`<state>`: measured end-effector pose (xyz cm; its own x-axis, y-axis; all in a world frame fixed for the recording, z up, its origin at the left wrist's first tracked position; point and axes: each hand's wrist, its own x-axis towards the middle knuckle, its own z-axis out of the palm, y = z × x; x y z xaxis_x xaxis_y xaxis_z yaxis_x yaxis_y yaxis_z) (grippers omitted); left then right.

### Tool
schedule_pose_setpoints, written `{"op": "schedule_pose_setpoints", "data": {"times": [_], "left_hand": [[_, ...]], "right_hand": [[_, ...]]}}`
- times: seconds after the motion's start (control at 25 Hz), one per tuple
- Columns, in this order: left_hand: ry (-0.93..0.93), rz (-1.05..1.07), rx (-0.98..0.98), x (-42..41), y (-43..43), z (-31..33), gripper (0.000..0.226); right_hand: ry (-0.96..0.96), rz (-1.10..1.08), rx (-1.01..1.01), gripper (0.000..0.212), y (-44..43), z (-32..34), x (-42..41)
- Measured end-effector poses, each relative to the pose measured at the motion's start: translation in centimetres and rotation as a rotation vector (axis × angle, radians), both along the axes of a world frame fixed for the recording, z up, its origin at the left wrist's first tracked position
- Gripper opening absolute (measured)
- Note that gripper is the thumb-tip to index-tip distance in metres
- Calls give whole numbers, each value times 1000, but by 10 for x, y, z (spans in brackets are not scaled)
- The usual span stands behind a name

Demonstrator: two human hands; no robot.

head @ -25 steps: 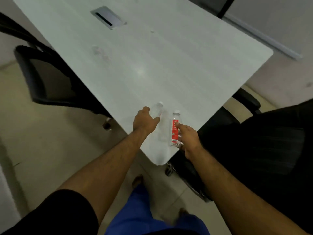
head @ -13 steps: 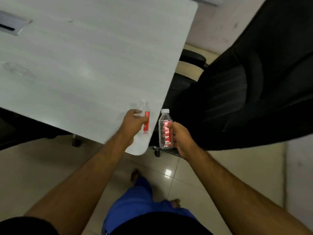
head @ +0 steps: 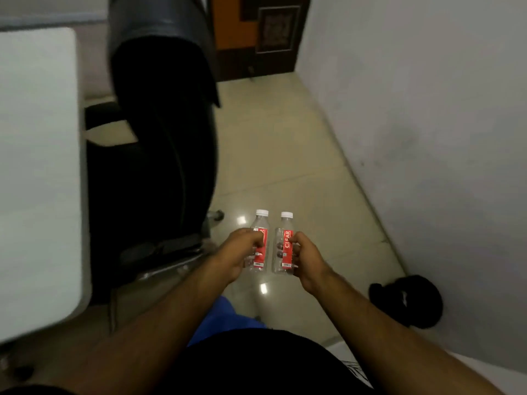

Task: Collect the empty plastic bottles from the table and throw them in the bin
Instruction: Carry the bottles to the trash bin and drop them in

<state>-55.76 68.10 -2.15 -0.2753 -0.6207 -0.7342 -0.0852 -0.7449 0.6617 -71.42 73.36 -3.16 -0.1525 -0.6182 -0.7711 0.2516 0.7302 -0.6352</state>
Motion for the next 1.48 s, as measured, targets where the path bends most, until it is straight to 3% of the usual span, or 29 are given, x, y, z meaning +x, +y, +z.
{"op": "schedule_pose_setpoints", "data": {"times": [0.28, 0.44, 0.68, 0.88, 1.12, 1.36, 1.48], "left_hand": [[-21, -370, -51, -204, -63, -1, 19], [-27, -622, -62, -313, -105, -19, 35], [-21, -1112, -9, -494, -135, -28, 22], [-103, -1545, -105, -631, -84, -50, 38], [-234, -1819, -198, -742, -3, -99, 46], [-258, -2118, -326, -826, 86, -193, 17], [-253, -2240, -394, -865, 114, -265, 31]], "right_hand": [[43, -519, -57, 31, 8, -6, -163], [75, -775, -81, 27, 0, -20, -245], [44, -1245, -43, 44, -1, -26, -343], [-18, -1595, -44, 37, 35, -42, -412], [-80, -1915, -42, 37, 92, -94, -476], [-222, -2226, 84, 27, 137, -191, -541], [-328, -2374, 119, 24, 151, -261, -575]]}}
